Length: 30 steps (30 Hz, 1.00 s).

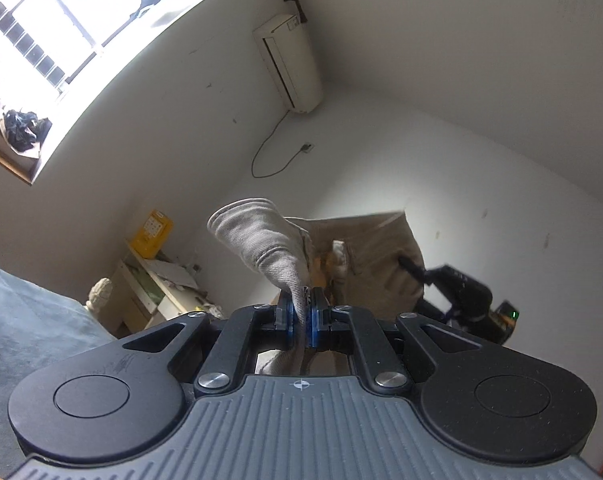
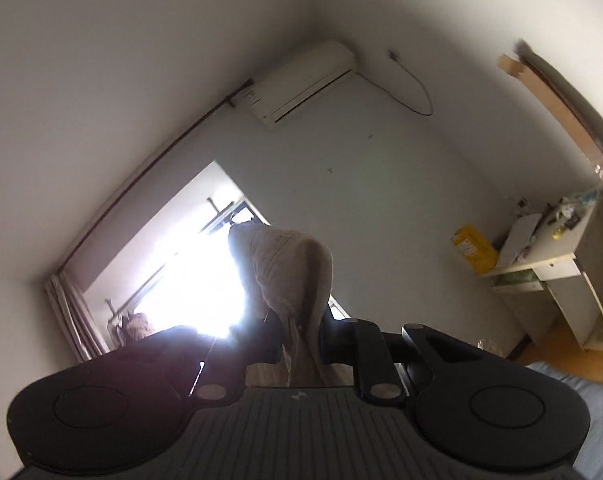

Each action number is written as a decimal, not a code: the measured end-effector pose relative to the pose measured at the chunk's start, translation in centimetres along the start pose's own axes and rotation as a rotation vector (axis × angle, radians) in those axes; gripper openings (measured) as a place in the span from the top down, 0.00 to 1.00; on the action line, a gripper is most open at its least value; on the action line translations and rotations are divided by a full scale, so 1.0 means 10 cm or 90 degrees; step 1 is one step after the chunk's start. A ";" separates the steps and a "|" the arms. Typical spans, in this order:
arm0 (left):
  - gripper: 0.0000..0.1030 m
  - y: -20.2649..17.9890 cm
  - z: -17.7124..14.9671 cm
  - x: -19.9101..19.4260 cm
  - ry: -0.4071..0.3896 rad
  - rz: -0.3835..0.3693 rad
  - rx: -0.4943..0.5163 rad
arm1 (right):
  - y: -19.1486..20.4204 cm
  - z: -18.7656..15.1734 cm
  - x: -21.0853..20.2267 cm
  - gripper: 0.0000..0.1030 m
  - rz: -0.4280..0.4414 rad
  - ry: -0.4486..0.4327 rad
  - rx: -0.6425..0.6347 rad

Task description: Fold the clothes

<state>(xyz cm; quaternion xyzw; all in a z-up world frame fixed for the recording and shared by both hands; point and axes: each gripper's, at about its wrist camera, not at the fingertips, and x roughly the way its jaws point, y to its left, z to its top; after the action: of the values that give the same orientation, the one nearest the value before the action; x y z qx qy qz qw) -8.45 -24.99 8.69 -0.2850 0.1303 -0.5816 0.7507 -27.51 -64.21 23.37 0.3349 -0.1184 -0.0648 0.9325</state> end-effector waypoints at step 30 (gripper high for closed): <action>0.94 2.54 -1.08 -1.92 0.258 0.548 -0.235 | 0.18 -5.41 2.35 0.83 0.062 0.741 -0.034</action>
<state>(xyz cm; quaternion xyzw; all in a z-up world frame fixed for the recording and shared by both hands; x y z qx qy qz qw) 0.57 -5.75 -17.31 -0.2149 0.4792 -0.2305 0.8192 9.45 -34.57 -11.71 0.2863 0.3995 0.1698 0.8541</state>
